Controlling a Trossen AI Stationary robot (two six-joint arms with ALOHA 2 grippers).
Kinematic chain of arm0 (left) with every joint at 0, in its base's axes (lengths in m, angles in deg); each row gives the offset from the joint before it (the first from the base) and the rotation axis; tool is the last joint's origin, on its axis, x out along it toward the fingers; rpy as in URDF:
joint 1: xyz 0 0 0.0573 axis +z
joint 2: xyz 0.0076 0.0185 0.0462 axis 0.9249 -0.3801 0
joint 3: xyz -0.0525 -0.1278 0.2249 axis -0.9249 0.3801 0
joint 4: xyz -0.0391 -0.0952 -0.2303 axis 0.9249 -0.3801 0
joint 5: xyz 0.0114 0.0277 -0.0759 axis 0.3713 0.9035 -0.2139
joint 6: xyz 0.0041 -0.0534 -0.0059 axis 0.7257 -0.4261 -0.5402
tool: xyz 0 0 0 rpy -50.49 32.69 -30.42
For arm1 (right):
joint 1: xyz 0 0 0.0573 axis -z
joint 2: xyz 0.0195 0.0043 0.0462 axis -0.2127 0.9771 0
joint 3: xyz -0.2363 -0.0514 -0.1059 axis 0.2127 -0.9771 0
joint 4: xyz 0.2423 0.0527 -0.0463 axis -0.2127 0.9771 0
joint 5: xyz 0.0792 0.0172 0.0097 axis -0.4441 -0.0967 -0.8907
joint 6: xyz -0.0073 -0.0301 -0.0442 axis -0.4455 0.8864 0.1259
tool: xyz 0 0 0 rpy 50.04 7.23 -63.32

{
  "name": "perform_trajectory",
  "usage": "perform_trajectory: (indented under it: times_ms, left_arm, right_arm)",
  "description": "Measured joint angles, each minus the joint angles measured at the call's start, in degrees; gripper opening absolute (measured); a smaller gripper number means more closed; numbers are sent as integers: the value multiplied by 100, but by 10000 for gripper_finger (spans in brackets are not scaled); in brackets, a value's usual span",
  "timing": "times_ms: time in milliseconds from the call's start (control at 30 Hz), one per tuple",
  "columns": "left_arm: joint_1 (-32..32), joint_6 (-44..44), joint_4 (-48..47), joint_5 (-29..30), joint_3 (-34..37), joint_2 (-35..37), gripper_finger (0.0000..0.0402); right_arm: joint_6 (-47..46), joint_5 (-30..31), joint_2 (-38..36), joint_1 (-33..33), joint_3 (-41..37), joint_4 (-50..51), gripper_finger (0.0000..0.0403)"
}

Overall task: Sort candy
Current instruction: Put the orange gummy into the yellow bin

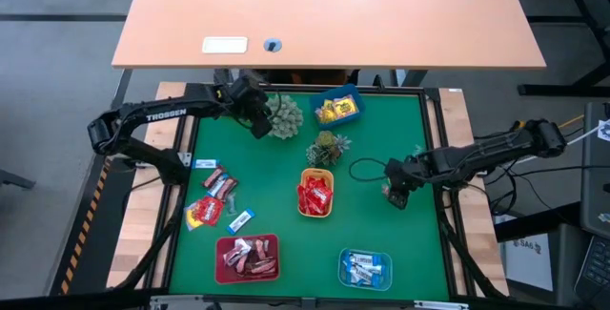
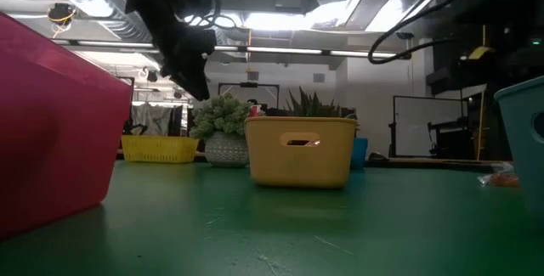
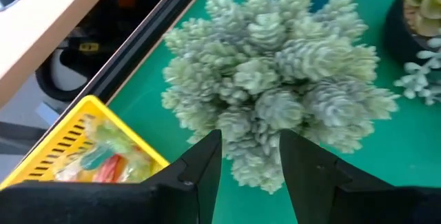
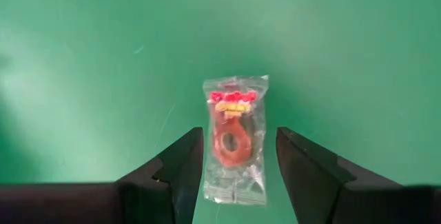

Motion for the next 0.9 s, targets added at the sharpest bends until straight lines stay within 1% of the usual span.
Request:
perform_trajectory:
  times_ms: [100, 267, 433, 600, 833, 900]
  left_arm:
    - [-134, 0, 82, 1, 0, 0, 134]
    - [-371, -8, 254, 2, 0, 0, 134]
    - [-619, -28, 416, 2, 0, 0, 134]
    - [-833, -31, 496, 2, 0, 0, 134]
    - [-1178, -37, 797, -3, 0, 0, 134]
    - [-1316, -17, 968, -11, 0, 0, 134]
  right_arm:
    - [-10, 170, 126, -375, -71, -205, 182]
    - [-15, 673, 548, -942, -94, -365, 182]
    - [-125, 1019, 1136, -1255, -91, -358, 182]
    - [-289, 998, 1537, -1315, -41, -364, 181]
    - [-295, 917, 1528, -1304, -54, -379, 180]
    - [-295, 876, 1528, -1303, -54, -390, 172]
